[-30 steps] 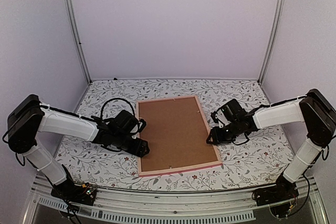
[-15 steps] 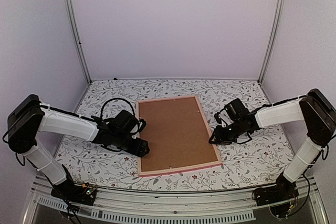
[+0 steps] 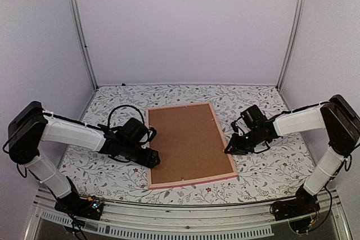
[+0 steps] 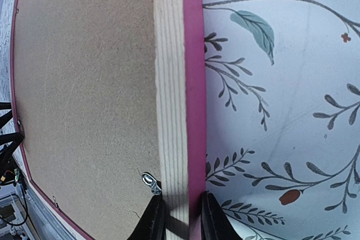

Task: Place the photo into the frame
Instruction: Press the fastener onto the backboard.

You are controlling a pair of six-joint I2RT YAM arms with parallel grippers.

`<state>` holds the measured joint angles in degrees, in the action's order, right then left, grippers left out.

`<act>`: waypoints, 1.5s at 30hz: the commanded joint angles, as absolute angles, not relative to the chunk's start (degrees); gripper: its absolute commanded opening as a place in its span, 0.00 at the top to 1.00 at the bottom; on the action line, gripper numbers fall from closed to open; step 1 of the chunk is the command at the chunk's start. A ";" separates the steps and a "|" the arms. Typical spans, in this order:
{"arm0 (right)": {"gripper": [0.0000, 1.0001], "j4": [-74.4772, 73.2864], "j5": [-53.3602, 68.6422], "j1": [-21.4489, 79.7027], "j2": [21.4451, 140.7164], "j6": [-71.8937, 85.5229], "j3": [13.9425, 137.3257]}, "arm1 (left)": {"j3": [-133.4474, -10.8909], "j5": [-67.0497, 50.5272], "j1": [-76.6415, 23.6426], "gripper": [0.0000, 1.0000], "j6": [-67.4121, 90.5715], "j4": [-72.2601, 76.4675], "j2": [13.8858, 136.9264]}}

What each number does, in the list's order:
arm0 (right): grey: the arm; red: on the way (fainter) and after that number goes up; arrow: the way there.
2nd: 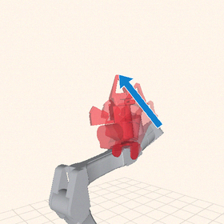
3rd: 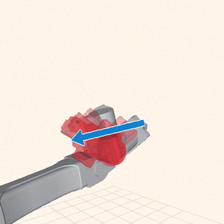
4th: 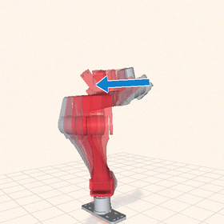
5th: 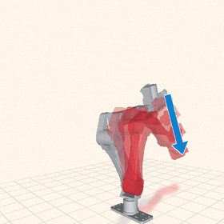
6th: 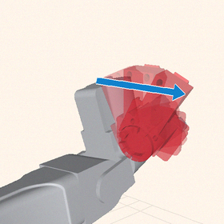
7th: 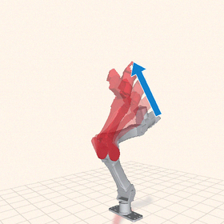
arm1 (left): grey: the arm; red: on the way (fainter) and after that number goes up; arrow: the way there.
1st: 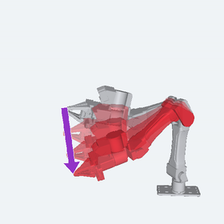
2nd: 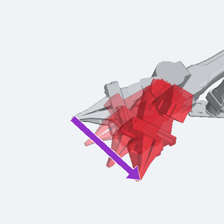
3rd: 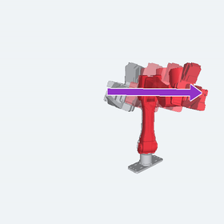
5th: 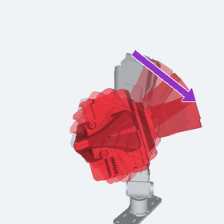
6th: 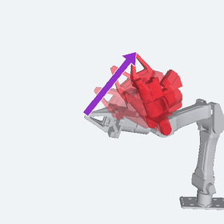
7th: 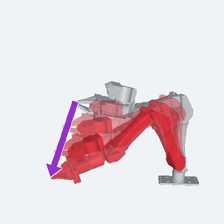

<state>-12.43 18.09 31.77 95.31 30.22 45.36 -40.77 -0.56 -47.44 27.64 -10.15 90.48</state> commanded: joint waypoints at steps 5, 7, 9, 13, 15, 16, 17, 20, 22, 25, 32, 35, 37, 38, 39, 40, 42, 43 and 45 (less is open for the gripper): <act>0.79 -12.92 12.41 31.42 93.05 33.44 43.18 | -40.38 1.32 -46.86 0.25 27.36 -10.37 91.95; 0.71 -11.48 13.73 31.38 92.04 33.40 43.08 | -40.34 1.29 -46.85 0.25 27.32 -10.37 91.98; 0.64 -10.72 14.73 31.38 91.32 33.16 43.15 | -40.27 1.39 -46.85 0.25 27.32 -10.42 91.87; 0.59 -10.71 15.20 31.38 90.64 32.25 43.33 | -40.08 1.50 -46.85 0.25 27.48 -10.31 91.58; 0.58 -10.76 15.29 31.39 90.62 31.76 43.36 | -40.12 1.49 -46.88 0.25 27.49 -10.28 91.54; 0.58 -10.68 15.37 31.40 90.68 31.54 43.33 | -40.16 1.42 -46.87 0.25 27.51 -10.21 91.58; 0.57 -10.64 15.40 31.38 90.82 31.27 43.40 | -40.15 1.41 -46.85 0.25 27.50 -10.26 91.56; 0.57 -10.52 15.41 31.45 91.20 30.25 43.55 | -40.32 1.41 -46.78 0.25 27.39 -10.26 91.60; 0.57 -10.93 14.99 31.66 91.83 29.20 43.79 | -40.37 1.49 -46.76 0.25 27.41 -10.37 91.65; 0.57 -11.90 13.63 32.60 92.78 27.41 45.01 | -40.34 1.49 -46.72 0.25 27.39 -10.39 91.63; 0.58 -14.15 10.53 34.70 95.67 24.47 47.89 | -40.36 1.41 -46.61 0.25 27.55 -10.57 91.26; 0.58 -14.82 9.76 35.26 96.39 23.84 48.84 | -40.35 1.36 -46.59 0.25 27.58 -10.61 91.32; 0.59 -15.47 8.58 35.69 96.80 23.50 49.35 | -40.34 1.40 -46.54 0.25 27.52 -10.64 91.36; 0.60 -15.73 8.20 35.78 96.97 23.41 49.45 | -40.36 1.41 -46.50 0.25 27.57 -10.64 91.32; 0.61 -15.88 8.03 35.73 97.16 23.14 49.48 | -40.34 1.41 -46.52 0.25 27.59 -10.68 91.34; 0.61 -15.97 8.00 35.79 97.13 23.11 49.44 | -40.34 1.41 -46.51 0.25 27.59 -10.68 91.32; 0.61 -15.92 8.11 35.77 97.08 22.57 49.18 | -40.24 1.41 -46.51 0.25 27.52 -10.61 91.30; 0.61 -15.91 8.28 35.82 96.97 22.28 49.09 | -40.14 1.33 -46.52 0.25 27.52 -10.57 91.32; 0.61 -15.82 8.39 35.79 96.78 21.03 48.97 | -40.02 1.27 -46.51 0.25 27.63 -10.51 91.32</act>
<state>-14.35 9.72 35.35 96.09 23.64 48.38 -40.77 0.91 -47.18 27.62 -9.74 90.67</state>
